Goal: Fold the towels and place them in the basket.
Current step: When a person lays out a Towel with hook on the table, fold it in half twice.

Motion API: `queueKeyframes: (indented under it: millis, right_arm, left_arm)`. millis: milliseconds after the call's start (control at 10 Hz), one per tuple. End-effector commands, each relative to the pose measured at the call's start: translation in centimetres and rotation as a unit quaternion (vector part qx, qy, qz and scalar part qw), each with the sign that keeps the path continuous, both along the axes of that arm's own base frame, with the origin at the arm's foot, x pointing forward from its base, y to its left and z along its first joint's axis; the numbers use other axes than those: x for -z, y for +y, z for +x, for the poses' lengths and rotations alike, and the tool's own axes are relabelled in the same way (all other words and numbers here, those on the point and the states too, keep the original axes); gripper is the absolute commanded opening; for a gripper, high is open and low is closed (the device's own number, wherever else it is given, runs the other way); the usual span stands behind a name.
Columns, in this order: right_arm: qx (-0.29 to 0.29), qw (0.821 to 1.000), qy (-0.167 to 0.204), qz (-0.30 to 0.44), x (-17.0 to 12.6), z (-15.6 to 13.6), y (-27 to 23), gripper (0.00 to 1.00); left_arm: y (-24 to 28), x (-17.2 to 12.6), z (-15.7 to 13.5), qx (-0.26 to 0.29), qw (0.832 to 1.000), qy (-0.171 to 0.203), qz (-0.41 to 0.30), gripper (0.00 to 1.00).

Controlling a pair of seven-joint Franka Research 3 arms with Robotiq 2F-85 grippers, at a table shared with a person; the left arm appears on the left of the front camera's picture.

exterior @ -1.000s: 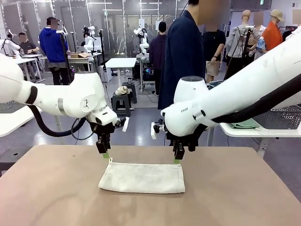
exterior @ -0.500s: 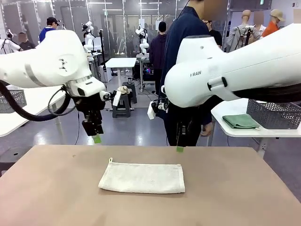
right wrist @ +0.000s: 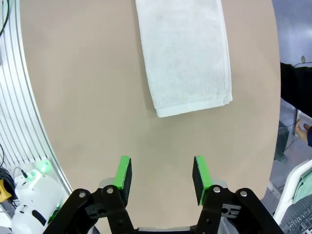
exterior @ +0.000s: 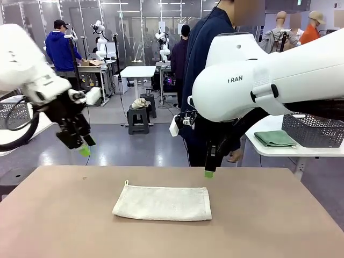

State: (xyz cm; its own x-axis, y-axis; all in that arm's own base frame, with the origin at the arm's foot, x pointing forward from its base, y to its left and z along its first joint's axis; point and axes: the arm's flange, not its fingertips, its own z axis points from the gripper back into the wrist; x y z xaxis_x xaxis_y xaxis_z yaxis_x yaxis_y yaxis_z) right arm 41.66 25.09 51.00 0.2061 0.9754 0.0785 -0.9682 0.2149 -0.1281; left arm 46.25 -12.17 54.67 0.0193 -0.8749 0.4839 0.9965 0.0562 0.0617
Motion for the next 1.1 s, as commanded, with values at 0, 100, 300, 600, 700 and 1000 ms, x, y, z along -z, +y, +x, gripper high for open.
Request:
queueKeyframes:
  millis: [0,100,300,600,700,1000]
  right_arm:
    - [0.000,1.000,-0.004,-0.003,0.0,0.5,0.0,0.64]
    - [0.000,1.000,-0.004,-0.003,0.0,0.5,0.0,0.64]
    - [0.000,1.000,-0.004,-0.003,0.0,0.5,0.0,0.64]
    - [0.000,1.000,-0.004,-0.003,0.0,0.5,0.0,0.64]
    - [0.000,1.000,-0.004,-0.003,0.0,0.5,0.0,0.64]
    - [0.062,0.998,0.009,0.029,-0.2,0.0,-0.2,0.64]
  left_arm:
    - [4.0,0.7,-1.8,-0.006,0.997,0.011,-0.082,0.64]
    - [5.8,1.1,-1.9,-0.007,0.994,0.016,-0.111,0.64]
    - [8.7,2.1,-1.9,-0.001,0.987,0.025,-0.161,0.64]
    - [11.5,3.5,-1.6,0.023,0.976,0.032,-0.212,0.64]
    - [11.9,3.7,-1.7,0.021,0.976,0.026,-0.217,0.64]
    - [12.2,3.7,-2.3,0.016,0.973,0.012,-0.230,0.64]
